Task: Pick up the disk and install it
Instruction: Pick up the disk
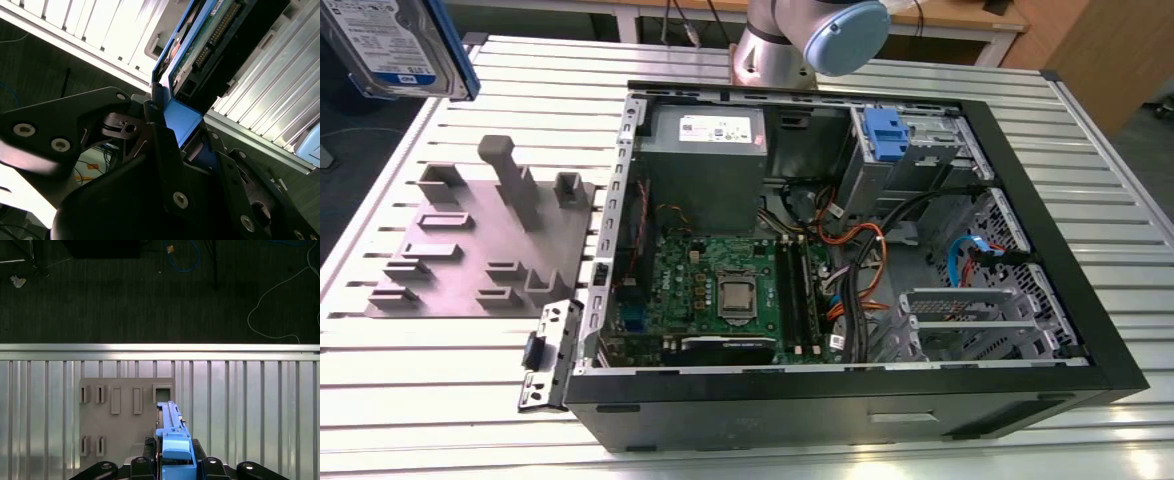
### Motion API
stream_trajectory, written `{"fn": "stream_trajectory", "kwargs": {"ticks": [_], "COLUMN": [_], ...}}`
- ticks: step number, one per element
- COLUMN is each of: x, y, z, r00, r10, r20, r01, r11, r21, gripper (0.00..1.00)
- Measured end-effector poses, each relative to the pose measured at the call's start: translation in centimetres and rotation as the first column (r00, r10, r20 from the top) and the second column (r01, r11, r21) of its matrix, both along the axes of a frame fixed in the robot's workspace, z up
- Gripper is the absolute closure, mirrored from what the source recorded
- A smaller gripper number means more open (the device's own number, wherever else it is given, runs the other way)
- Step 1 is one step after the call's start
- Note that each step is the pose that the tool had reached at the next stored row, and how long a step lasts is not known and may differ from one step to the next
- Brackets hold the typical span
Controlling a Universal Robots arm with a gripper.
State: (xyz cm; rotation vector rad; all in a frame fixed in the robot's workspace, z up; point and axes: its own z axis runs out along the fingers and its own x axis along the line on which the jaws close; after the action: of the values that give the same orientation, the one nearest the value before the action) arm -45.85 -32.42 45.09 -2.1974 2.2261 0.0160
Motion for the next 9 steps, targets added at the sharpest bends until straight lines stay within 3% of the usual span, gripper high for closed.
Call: {"fn": "stream_trajectory", "kwargs": {"ticks": [9], "x": [0.0], "y": [0.0], "z": [0.49], "r00": [1.0], "r10": [0.0], "r20": [0.0], "r01": [0.0], "r11": [1.0], "r21": [0.0], "gripper": [0.63]}}
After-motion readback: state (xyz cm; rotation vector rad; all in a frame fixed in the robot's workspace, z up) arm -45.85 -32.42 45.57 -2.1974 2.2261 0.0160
